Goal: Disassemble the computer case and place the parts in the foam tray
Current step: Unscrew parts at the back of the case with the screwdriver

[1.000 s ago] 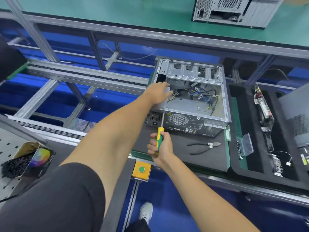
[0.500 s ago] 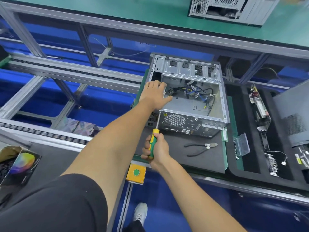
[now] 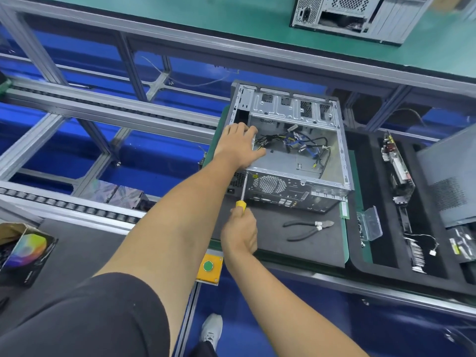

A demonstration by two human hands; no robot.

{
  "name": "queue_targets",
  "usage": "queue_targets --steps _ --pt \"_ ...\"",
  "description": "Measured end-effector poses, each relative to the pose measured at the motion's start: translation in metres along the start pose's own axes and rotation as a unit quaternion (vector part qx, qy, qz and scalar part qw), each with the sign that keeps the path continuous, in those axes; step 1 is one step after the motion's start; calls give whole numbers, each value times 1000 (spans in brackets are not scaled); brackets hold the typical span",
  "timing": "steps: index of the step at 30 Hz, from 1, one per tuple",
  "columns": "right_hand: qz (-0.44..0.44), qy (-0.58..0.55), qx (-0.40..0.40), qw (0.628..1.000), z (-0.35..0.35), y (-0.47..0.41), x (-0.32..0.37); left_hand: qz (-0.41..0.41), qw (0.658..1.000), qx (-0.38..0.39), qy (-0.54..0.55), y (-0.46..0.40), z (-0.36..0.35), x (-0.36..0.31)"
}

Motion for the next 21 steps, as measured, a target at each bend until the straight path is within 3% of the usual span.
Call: queue_targets --steps 3,13,17,19,21 --pt "3 42 -38 998 3 -1 0 1 1000 -4 2 0 1 0" --pt "9 -14 28 999 -13 -3 11 -5 1000 -5 -3 1 1 1" --pt "11 -90 66 994 -18 1 20 -27 999 -2 31 6 6 1" --pt "1 -148 92 985 -16 1 20 -46 995 -30 80 14 11 0" --pt "-10 -176 114 978 -13 1 20 -52 981 -121 140 32 15 -3"
Point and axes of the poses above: each hand's wrist, its own y-axis away from the middle knuckle, its own z-axis out of the back of the hand, x = y × z, the point moved 3 cm from there along -y, towards the middle knuckle, and after that the axes turned 15 degrees about x, right-handed, at the moved point
